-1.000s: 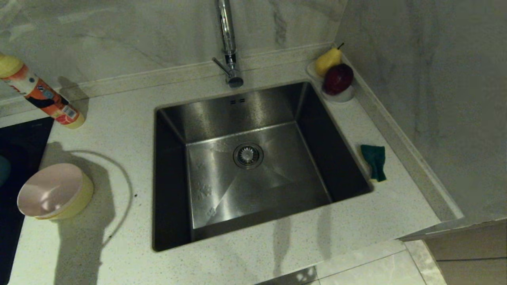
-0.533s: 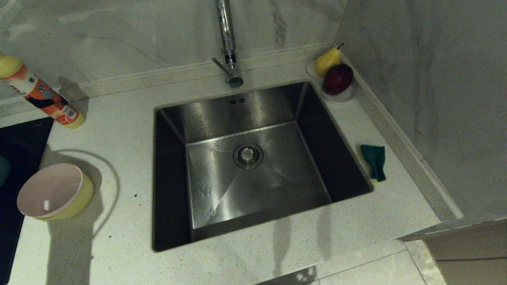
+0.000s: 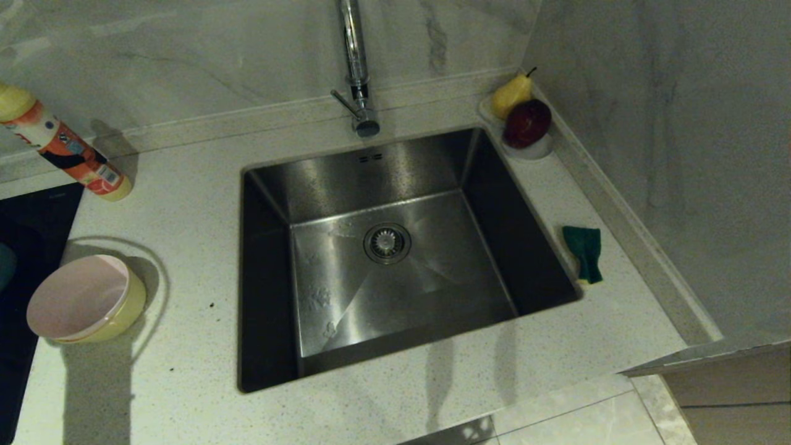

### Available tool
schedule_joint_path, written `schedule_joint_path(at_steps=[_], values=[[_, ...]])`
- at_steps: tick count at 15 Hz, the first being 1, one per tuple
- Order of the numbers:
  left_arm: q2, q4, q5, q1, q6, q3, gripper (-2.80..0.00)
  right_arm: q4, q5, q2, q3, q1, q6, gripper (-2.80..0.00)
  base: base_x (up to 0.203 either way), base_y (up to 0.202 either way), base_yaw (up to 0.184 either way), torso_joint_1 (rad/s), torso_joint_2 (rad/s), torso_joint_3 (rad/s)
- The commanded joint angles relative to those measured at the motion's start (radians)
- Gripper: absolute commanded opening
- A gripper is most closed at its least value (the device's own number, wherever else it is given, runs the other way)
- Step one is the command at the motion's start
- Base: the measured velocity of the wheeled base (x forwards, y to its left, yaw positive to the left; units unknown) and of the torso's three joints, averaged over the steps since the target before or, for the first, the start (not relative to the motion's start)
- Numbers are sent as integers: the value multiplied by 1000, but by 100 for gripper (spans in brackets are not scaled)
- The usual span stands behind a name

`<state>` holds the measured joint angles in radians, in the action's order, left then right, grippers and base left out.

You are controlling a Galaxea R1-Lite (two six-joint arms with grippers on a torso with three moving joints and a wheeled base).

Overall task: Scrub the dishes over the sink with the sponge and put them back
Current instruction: Place the bowl on the bowl

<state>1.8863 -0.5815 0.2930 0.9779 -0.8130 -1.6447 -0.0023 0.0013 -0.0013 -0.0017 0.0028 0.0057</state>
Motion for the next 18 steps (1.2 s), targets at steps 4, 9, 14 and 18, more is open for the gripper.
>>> schedule_joint_path(at_steps=[4,9,14,18], values=[[59,-32,3,10,-5,-41,0,-1,0,0,0,0,0,-280,0,0,0,0,0,0],[84,-31,41,9,-5,-58,0,-1,0,-2,0,0,0,-280,0,0,0,0,0,0],[127,-26,49,9,-4,-90,0,-1,0,0,0,0,0,-280,0,0,0,0,0,0],[149,-28,69,4,-27,-116,0,-1,0,0,0,0,0,-280,0,0,0,0,0,0]])
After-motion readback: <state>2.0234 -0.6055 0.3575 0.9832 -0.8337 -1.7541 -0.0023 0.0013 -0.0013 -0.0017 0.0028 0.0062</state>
